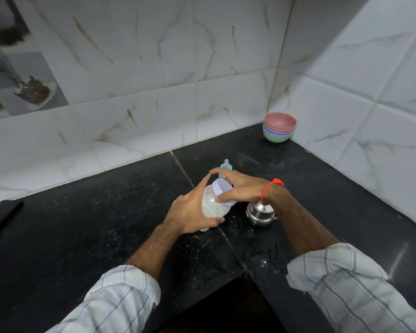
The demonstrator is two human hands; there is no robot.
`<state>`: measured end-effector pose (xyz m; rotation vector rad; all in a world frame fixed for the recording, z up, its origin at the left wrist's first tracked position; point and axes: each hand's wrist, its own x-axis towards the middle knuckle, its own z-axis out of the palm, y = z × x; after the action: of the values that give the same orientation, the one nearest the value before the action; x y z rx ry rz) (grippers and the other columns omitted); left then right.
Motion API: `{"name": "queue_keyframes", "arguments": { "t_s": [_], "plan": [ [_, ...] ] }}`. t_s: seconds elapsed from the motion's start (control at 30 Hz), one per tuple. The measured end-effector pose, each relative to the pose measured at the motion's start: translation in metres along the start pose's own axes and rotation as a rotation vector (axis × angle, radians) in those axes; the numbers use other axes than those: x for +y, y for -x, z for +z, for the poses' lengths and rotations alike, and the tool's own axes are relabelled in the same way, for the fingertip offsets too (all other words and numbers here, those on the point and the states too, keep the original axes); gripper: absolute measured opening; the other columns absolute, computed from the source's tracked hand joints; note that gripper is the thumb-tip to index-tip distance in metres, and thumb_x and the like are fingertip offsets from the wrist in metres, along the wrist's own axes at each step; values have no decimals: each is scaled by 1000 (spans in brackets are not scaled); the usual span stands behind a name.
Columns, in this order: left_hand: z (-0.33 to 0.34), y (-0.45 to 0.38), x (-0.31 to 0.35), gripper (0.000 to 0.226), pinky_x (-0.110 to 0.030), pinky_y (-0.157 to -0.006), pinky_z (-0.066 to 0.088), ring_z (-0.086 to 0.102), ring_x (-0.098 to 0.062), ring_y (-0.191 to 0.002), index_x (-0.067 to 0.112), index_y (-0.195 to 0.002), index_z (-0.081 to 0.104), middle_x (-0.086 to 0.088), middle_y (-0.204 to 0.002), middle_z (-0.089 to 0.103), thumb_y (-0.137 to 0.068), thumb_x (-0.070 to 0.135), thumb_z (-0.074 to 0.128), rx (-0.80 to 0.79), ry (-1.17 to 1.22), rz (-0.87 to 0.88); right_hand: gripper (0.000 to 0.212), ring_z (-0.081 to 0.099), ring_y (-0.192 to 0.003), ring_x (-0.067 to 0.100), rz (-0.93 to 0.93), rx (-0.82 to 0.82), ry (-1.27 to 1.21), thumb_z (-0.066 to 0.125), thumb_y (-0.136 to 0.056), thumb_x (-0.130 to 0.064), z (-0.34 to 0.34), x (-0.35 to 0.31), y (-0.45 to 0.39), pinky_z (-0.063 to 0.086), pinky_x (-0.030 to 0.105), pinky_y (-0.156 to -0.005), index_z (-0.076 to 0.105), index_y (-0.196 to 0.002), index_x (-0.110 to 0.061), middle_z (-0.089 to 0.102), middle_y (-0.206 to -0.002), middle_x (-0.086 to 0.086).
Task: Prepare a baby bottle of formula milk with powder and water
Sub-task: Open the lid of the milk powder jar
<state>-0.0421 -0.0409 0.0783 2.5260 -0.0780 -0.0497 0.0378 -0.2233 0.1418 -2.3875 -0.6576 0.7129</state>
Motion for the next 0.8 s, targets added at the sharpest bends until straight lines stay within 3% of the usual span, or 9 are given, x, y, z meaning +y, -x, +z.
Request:
{"name": "queue_keyframes", "arguments": {
  "t_s": [0.1, 0.2, 0.27, 0.37, 0.43, 0.5, 0.57, 0.67, 0.8],
  "plan": [
    [0, -1, -2, 127, -44, -110, 47, 55, -21, -138, 33, -164, 3, 6, -158, 49, -69, 60, 84, 1, 5, -2, 85, 36, -147, 30, -19, 12, -14, 70, -91, -56, -1, -4, 2, 38, 49, -118, 19, -158, -43, 25, -164, 9],
    [1, -3, -5, 128, -46, -109, 48, 56, -20, -135, 34, -164, 4, 7, -156, 51, -68, 60, 84, 2, 11, 6, 78, 66, -106, 24, 53, 65, 56, 61, -90, -69, -2, -2, -1, 59, 37, -84, 30, -154, -39, 55, -139, 8],
    [1, -5, -8, 128, -46, -107, 50, 59, -18, -132, 37, -163, 5, 10, -153, 54, -65, 61, 84, 0, 31, 11, 62, 68, -90, 20, 31, 38, 57, 64, -92, -61, -3, -1, 1, 61, 36, -71, 42, -145, -38, 62, -122, 2],
    [3, -5, -18, 122, -48, -106, 52, 59, -15, -130, 43, -158, 15, 15, -149, 54, -59, 64, 84, 21, 81, 10, 56, 60, -104, 18, -78, 58, -47, 72, -94, -37, -5, 4, 0, 58, 30, -75, 47, -144, -35, 50, -116, -15],
    [5, -2, -27, 114, -52, -107, 50, 57, -14, -129, 48, -151, 23, 18, -147, 53, -58, 64, 85, 61, 128, -7, 56, 57, -109, 21, -122, 116, -121, 75, -90, -30, -2, 12, 0, 57, 34, -89, 50, -140, -38, 43, -114, -18],
    [9, 3, -39, 104, -53, -111, 45, 54, -11, -131, 53, -143, 30, 22, -144, 52, -58, 61, 89, 145, 221, -44, 53, 62, -111, 27, -120, 208, -248, 80, -82, -37, 9, 25, 1, 56, 46, -100, 55, -127, -47, 48, -122, -6],
    [13, 11, -50, 103, -44, -116, 35, 48, -9, -134, 50, -142, 35, 24, -143, 51, -58, 57, 95, 242, 318, -96, 53, 68, -107, 26, -100, 328, -369, 84, -69, -53, 33, 39, 4, 59, 45, -97, 57, -113, -46, 57, -122, 3],
    [16, 26, -62, 104, -36, -110, 28, 38, -10, -134, 45, -143, 37, 21, -142, 47, -57, 51, 97, 364, 390, -192, 53, 67, -96, 18, -48, 369, -322, 83, -62, -61, 79, 57, 11, 58, 34, -83, 56, -98, -33, 65, -107, -1],
    [24, 47, -76, 104, -37, -110, 29, 38, -13, -136, 46, -144, 37, 23, -140, 45, -61, 37, 99, 445, 432, -253, 51, 64, -107, 14, -8, 335, -255, 81, -61, -64, 146, 83, 15, 57, 39, -89, 55, -85, -28, 68, -115, -7]
  ]
}}
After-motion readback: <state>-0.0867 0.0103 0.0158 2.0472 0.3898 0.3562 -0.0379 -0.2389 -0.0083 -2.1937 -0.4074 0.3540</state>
